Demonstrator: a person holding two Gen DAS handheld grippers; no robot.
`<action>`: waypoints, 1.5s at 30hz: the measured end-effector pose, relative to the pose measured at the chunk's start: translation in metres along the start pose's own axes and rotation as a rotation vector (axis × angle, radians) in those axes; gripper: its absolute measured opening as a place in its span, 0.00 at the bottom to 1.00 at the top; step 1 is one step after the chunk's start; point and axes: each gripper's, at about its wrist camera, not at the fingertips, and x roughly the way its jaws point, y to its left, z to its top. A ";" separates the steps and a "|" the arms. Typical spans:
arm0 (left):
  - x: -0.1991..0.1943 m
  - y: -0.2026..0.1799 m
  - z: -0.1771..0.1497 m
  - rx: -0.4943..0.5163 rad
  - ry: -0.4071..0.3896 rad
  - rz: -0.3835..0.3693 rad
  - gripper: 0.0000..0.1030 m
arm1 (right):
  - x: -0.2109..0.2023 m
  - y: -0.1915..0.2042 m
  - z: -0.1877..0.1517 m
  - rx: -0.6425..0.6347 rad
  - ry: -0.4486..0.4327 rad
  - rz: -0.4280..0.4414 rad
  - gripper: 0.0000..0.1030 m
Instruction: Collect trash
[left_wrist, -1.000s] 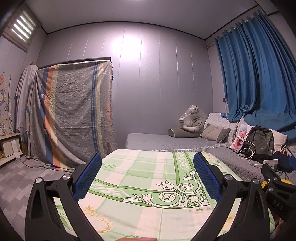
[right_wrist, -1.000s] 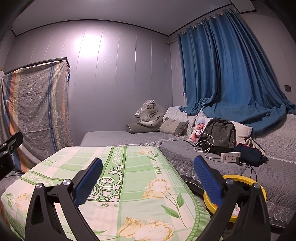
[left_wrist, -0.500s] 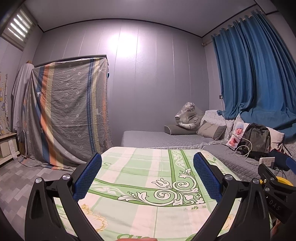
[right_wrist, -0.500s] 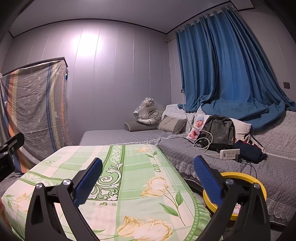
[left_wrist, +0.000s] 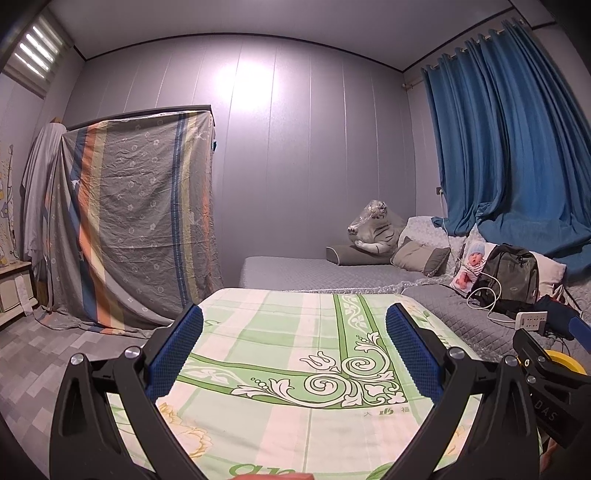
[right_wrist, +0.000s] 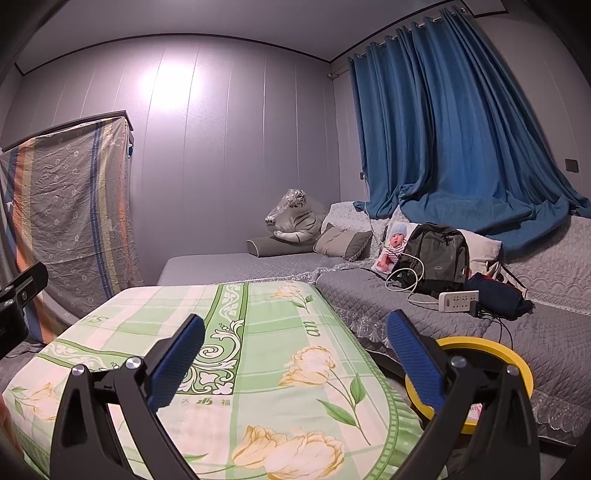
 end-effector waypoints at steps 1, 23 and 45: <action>0.001 0.000 0.000 0.000 0.001 -0.001 0.92 | -0.001 0.000 -0.001 0.001 0.001 0.000 0.93; 0.004 0.000 -0.001 0.003 0.013 -0.014 0.92 | 0.003 -0.002 -0.004 0.010 0.028 -0.003 0.93; 0.009 0.001 -0.004 0.013 0.029 -0.029 0.92 | 0.003 -0.003 -0.008 0.013 0.038 -0.002 0.93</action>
